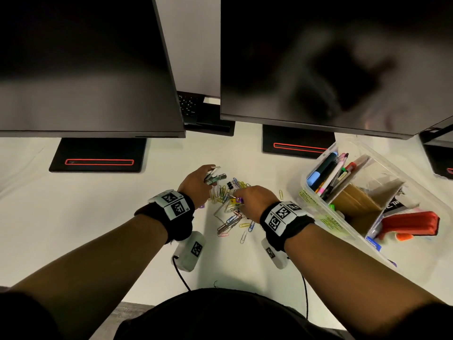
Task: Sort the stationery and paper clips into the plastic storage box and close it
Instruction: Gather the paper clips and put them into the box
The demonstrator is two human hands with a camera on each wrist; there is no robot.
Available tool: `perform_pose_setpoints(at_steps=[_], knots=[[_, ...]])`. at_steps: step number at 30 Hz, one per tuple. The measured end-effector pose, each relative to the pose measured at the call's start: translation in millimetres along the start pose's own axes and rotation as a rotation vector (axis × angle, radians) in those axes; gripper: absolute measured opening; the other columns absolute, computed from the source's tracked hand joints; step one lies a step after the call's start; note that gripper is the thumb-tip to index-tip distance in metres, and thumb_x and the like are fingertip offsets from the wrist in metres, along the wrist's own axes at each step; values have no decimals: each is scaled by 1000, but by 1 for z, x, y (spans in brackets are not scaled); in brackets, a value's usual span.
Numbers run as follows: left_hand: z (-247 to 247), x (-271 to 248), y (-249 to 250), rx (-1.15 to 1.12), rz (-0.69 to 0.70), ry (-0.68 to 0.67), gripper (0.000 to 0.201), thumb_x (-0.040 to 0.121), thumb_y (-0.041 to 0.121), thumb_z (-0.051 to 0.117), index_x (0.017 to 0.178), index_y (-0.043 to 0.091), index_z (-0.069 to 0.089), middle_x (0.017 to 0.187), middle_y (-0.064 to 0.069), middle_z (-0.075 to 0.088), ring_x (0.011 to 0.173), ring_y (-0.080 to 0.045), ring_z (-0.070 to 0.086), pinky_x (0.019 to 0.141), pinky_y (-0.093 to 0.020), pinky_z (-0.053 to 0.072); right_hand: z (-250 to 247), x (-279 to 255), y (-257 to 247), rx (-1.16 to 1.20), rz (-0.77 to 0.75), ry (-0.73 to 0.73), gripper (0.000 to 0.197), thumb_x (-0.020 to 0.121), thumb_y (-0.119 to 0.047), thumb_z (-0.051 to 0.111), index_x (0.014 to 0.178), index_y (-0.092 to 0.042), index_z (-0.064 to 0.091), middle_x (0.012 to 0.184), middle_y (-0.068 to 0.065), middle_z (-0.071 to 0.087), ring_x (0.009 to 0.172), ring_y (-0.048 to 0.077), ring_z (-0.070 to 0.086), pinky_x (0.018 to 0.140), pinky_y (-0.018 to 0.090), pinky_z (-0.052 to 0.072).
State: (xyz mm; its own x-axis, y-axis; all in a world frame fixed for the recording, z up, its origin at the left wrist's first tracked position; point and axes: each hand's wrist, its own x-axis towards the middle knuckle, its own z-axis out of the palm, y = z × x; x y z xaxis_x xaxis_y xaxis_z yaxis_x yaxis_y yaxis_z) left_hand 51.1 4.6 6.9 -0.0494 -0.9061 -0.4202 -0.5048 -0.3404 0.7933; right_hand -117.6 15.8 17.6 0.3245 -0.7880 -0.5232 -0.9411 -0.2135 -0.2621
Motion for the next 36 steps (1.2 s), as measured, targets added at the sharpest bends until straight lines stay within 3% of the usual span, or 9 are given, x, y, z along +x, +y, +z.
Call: perform_pose_setpoints(at_steps=[6, 9, 12, 15, 19, 23, 28, 32, 36], knots=[[-8, -2, -5, -27, 26, 32, 54, 85, -15, 33, 130, 9, 50, 106, -19, 61, 85, -26, 51, 75, -25, 42, 6, 4, 5, -64, 17, -29, 33, 90, -12, 49, 121, -17, 60, 121, 12, 62, 113, 32, 56, 90, 33, 45], [-9, -4, -1, -51, 35, 16, 55, 86, -16, 31, 130, 10, 50, 98, -9, 57, 83, -19, 49, 69, -15, 41, 1, 4, 6, 93, 81, 54, 26, 89, -19, 55, 112, -11, 64, 114, 13, 65, 109, 32, 58, 85, 32, 45], [-8, -1, 6, -109, 42, -6, 58, 85, -16, 28, 127, 15, 52, 97, -8, 55, 73, -14, 49, 62, -18, 40, -5, 0, 5, 196, 121, 112, 20, 87, -16, 54, 101, -6, 64, 106, 15, 66, 101, 32, 59, 77, 29, 43], [-6, 0, 15, -119, 52, -21, 55, 87, -14, 29, 126, 16, 53, 94, -5, 55, 69, -7, 49, 60, -15, 42, -5, -2, 7, 172, 178, 50, 17, 86, -18, 52, 94, -7, 62, 104, 14, 65, 99, 31, 60, 75, 30, 45], [1, -4, 22, -250, 20, -58, 47, 90, -12, 34, 124, 13, 54, 81, 1, 56, 68, -10, 51, 61, -15, 44, -5, -7, 16, 294, 252, 50, 18, 83, -24, 55, 70, -15, 46, 85, 7, 53, 81, 25, 49, 67, 26, 35], [9, -7, 21, -341, -13, -91, 46, 92, -11, 37, 129, 11, 51, 84, -1, 56, 78, -12, 55, 78, -24, 45, -5, -8, 22, 544, 310, 160, 32, 81, -18, 58, 56, -16, 38, 62, 2, 45, 71, 26, 46, 52, 27, 28], [14, -7, 26, -477, -82, -116, 43, 93, -12, 38, 131, 6, 48, 104, -7, 54, 84, -8, 56, 80, -21, 46, -7, -13, 20, 739, 221, 200, 40, 87, -24, 63, 58, -17, 37, 57, -1, 39, 56, 17, 37, 54, 29, 28], [17, -9, 38, -561, -104, -152, 41, 94, -12, 36, 131, 4, 46, 91, -3, 58, 86, -11, 58, 85, -23, 46, -15, -14, 14, 863, 196, 288, 33, 92, -23, 56, 66, -14, 38, 61, 3, 42, 57, 19, 38, 62, 29, 34], [21, -14, 62, -575, -58, -163, 42, 94, -10, 38, 132, 7, 47, 107, -8, 57, 89, -14, 57, 91, -26, 47, -31, -22, 6, 1033, 132, 357, 28, 94, -23, 55, 70, -17, 42, 59, 1, 48, 50, 13, 47, 51, 23, 39]])
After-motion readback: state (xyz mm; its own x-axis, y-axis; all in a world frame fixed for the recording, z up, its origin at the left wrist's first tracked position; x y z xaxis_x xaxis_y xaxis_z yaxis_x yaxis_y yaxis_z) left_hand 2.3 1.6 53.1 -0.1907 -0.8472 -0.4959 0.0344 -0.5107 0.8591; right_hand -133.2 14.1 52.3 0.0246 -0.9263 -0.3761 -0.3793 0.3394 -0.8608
